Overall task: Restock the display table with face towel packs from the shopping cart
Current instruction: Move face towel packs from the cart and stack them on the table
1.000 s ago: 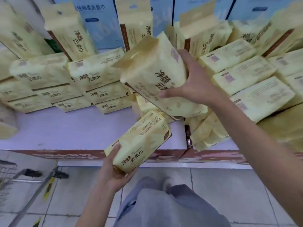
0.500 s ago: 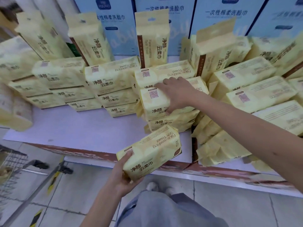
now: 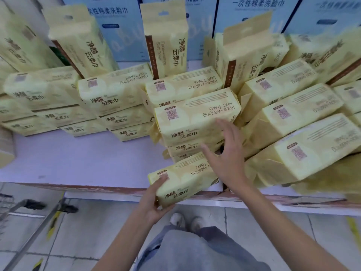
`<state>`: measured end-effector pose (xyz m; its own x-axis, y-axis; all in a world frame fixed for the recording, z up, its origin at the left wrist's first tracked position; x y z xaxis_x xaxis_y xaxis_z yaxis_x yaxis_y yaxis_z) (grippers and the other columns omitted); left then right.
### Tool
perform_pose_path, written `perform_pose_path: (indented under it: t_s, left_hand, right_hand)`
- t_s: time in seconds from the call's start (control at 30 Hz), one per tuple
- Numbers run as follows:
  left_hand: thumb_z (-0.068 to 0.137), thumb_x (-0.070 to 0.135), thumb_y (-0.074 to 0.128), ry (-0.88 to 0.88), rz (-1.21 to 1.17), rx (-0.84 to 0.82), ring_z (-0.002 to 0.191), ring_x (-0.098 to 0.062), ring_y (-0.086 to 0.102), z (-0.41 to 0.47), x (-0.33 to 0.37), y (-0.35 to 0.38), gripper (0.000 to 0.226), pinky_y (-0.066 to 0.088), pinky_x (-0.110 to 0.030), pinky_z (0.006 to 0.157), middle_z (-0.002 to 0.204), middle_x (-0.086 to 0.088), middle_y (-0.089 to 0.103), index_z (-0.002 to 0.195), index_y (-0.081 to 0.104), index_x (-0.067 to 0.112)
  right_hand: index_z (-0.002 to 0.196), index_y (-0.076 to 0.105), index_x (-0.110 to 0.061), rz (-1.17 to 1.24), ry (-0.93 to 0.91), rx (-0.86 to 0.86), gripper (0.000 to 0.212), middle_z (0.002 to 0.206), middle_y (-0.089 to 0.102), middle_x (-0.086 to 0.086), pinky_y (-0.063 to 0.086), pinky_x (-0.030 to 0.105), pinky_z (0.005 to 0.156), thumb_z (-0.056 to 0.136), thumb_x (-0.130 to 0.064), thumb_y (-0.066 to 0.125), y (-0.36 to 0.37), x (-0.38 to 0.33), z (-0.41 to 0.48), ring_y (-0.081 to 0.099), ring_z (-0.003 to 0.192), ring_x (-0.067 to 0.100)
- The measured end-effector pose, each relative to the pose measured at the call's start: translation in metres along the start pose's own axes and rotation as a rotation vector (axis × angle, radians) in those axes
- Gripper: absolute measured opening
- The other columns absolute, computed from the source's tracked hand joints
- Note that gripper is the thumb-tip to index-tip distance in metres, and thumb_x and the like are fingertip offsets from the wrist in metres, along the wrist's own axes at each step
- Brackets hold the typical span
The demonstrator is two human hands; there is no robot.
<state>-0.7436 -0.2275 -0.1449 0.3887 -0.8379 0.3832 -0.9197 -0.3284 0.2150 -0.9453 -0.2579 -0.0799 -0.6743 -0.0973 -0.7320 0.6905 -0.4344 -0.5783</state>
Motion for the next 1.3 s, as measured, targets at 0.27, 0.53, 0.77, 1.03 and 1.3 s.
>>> perform_pose_path:
  t_s: [0.27,0.53,0.77,1.03,1.3]
  left_hand:
    - [0.083,0.026,0.070,0.052,0.079,-0.090,0.093,-0.021,0.063,0.040,0.006,0.026,0.028,0.054,-0.035,0.077,0.100,-0.007,0.066,0.108,0.061,0.016]
    - [0.086,0.013,0.066,0.028,0.062,-0.132,0.094,-0.021,0.061,0.092,-0.002,0.037,0.021,0.053,-0.034,0.082,0.107,-0.008,0.065,0.106,0.061,0.015]
    - [0.086,0.012,0.065,0.044,0.043,-0.123,0.094,-0.021,0.062,0.110,-0.005,0.034,0.035,0.057,-0.026,0.065,0.111,-0.008,0.065,0.121,0.058,0.012]
    - [0.085,0.022,0.070,0.110,0.229,0.042,0.097,-0.028,0.059,0.098,-0.008,0.030,0.057,0.054,-0.034,0.080,0.123,-0.009,0.057,0.134,0.043,0.013]
    - [0.093,0.033,0.058,0.384,0.790,0.247,0.121,-0.018,0.048,0.041,-0.024,-0.013,0.056,0.036,-0.028,0.093,0.143,-0.004,0.045,0.141,0.040,0.012]
  right_hand:
    - [0.140,0.032,-0.015,0.506,1.164,-0.101,0.071,0.135,0.043,0.005,0.041,0.033,0.093,0.083,-0.030,0.070,0.043,0.042,-0.090,0.047,0.116,0.019]
    - [0.140,0.037,-0.018,0.947,1.480,-0.061,0.074,0.095,0.063,-0.002,0.055,0.039,0.073,0.078,-0.039,0.072,0.088,0.096,-0.071,0.065,0.088,0.024]
    - [0.135,0.044,-0.017,1.056,1.470,0.032,0.047,0.118,0.061,0.010,0.054,0.041,0.080,0.091,-0.024,0.059,0.095,0.107,-0.063,0.052,0.122,0.033]
    - [0.136,0.044,-0.023,0.896,1.431,-0.056,0.053,0.109,0.061,0.001,0.048,0.032,0.080,0.088,-0.035,0.062,0.087,0.110,-0.069,0.059,0.095,0.018]
    - [0.126,0.048,-0.016,0.562,1.185,-0.491,0.035,0.122,0.052,0.004,0.038,0.031,0.097,0.094,-0.029,0.056,0.046,0.103,-0.092,0.051,0.112,0.020]
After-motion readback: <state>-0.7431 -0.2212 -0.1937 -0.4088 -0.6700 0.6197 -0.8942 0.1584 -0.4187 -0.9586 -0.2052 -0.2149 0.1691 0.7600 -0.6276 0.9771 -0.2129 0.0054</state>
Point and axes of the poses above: each hand's wrist, its own z-axis towards the middle knuckle, its own y-axis out of the palm, x = y × z, the point moved 1 cm from there along z, towards the middle knuckle
